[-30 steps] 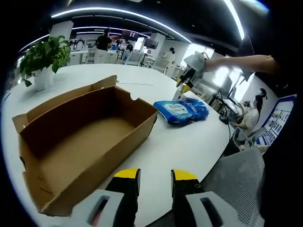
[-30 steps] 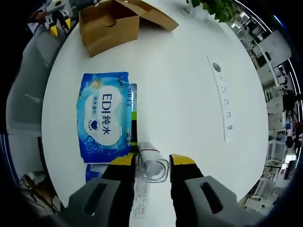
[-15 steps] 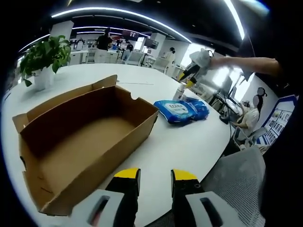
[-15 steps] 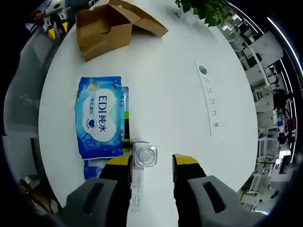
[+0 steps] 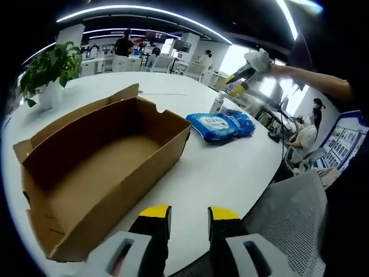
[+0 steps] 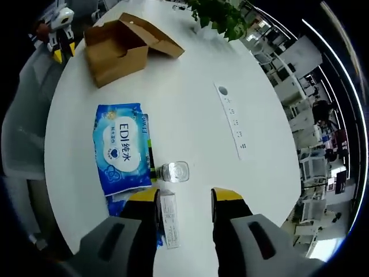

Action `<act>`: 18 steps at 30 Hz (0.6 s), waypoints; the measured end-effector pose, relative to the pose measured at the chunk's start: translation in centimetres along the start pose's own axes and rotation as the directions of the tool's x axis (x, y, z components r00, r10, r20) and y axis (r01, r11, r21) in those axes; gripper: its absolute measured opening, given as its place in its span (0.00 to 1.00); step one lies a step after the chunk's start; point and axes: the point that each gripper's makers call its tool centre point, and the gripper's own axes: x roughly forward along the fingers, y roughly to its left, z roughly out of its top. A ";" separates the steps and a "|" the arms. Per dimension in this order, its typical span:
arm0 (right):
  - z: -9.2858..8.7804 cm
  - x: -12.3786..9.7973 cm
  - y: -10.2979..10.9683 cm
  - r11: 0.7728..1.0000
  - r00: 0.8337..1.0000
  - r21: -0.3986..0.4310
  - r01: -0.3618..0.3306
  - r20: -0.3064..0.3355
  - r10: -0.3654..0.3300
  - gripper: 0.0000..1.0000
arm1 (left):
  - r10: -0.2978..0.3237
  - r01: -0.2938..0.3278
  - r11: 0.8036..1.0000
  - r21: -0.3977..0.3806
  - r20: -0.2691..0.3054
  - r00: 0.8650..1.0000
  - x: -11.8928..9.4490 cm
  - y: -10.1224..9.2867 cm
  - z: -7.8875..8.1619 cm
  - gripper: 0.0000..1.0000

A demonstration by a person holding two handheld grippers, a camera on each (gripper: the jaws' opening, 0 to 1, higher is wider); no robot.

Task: Operate the shoe box by opening the lid, removing the specified soft item, and placing it in the target area until the item is outside and the box remains undamaged.

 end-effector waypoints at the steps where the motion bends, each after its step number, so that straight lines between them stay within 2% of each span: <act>1: 0.0 -0.4 0.0 0.999 1.000 0.031 0.017 0.019 -0.017 0.33 | 0.003 -0.003 1.000 0.000 -0.002 1.000 0.0 0.1 0.0 0.25; 3: 0.1 -1.3 0.0 0.996 0.997 0.078 0.045 0.060 -0.050 0.33 | 0.019 -0.019 1.000 -0.004 -0.003 1.000 -0.1 0.4 0.1 0.25; 7: -0.8 -2.5 0.5 0.989 0.992 0.130 0.067 0.093 -0.079 0.33 | 0.050 -0.049 0.998 -0.026 0.020 0.999 -0.8 0.7 0.8 0.25; 11: -1.7 -3.2 1.7 0.973 0.982 0.227 0.042 0.168 -0.082 0.33 | 0.083 -0.083 0.997 -0.005 0.004 0.997 -1.5 0.6 0.3 0.26; 18: -4.3 -3.9 3.8 0.948 0.973 0.317 0.034 0.207 -0.104 0.33 | 0.142 -0.142 0.989 -0.037 0.003 0.990 -3.1 1.2 -0.2 0.26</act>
